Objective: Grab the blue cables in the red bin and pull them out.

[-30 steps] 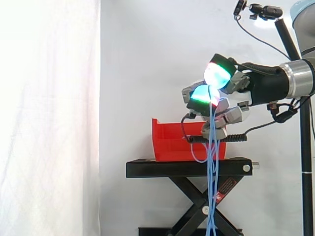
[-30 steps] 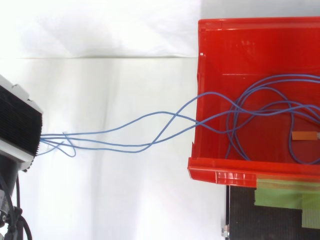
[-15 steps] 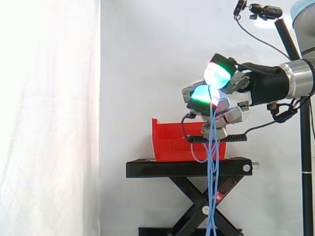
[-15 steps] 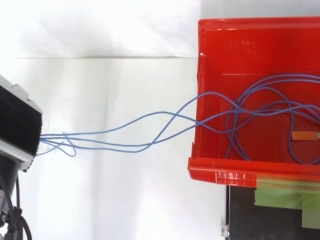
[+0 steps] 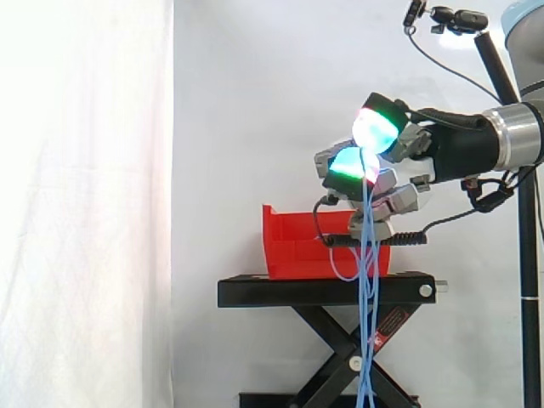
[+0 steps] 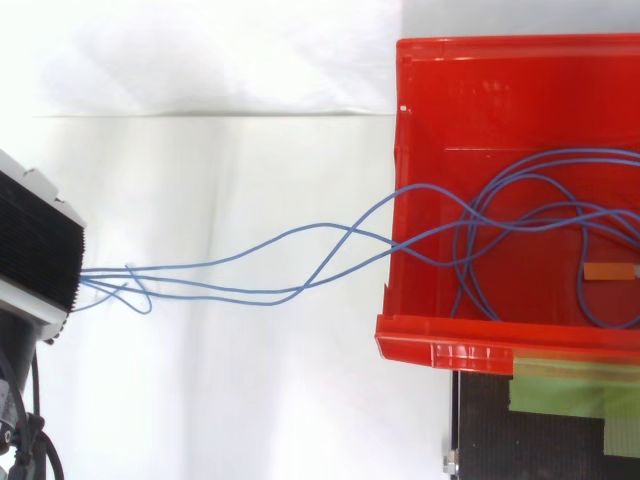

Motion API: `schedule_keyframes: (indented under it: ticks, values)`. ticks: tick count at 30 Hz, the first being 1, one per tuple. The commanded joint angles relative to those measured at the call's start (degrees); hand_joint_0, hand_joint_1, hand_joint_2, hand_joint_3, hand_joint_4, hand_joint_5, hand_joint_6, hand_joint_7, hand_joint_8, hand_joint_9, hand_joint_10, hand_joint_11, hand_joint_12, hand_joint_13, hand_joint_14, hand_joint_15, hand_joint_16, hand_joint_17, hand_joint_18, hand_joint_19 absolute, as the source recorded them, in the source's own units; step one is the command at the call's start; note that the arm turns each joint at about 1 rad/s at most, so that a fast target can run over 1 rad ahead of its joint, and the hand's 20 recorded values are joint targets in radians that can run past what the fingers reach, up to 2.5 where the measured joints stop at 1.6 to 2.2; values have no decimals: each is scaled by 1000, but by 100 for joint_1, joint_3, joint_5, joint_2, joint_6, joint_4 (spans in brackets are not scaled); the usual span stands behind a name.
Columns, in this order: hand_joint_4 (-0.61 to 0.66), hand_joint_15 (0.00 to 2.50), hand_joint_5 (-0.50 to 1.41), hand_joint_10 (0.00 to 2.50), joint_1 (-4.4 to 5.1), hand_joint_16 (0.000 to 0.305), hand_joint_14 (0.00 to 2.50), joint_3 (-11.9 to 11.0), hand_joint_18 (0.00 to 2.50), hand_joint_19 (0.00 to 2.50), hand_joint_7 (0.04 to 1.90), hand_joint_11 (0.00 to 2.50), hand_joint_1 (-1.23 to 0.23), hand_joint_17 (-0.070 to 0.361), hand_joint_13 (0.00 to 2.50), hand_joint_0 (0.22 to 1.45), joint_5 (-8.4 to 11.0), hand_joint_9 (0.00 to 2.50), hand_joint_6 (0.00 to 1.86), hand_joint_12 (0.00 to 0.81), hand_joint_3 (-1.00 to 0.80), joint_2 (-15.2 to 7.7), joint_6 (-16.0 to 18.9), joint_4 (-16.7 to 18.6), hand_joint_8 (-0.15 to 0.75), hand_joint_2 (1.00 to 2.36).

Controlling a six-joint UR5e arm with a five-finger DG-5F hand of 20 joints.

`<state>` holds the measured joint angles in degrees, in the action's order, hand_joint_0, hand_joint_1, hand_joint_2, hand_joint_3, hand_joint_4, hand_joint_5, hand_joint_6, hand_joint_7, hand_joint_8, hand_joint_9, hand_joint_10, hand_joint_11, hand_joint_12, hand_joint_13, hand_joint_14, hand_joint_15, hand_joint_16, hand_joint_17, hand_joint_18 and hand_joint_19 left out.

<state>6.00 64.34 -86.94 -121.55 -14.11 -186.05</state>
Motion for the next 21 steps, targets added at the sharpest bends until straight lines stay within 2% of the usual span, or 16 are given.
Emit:
schedule_keyframes:
  ticks: [1,21]
  values:
    - [-106,1854,628,16,-3,45,4,0,1102,1109,530,1807,-937,102,1570,952,1,1430,1171,256,-1000,0,-9,7,123,1000]
    - [-97,1852,642,17,-3,45,5,0,1117,1098,546,1792,-941,102,1566,954,1,1453,1146,257,-1000,0,0,-2,126,1000]
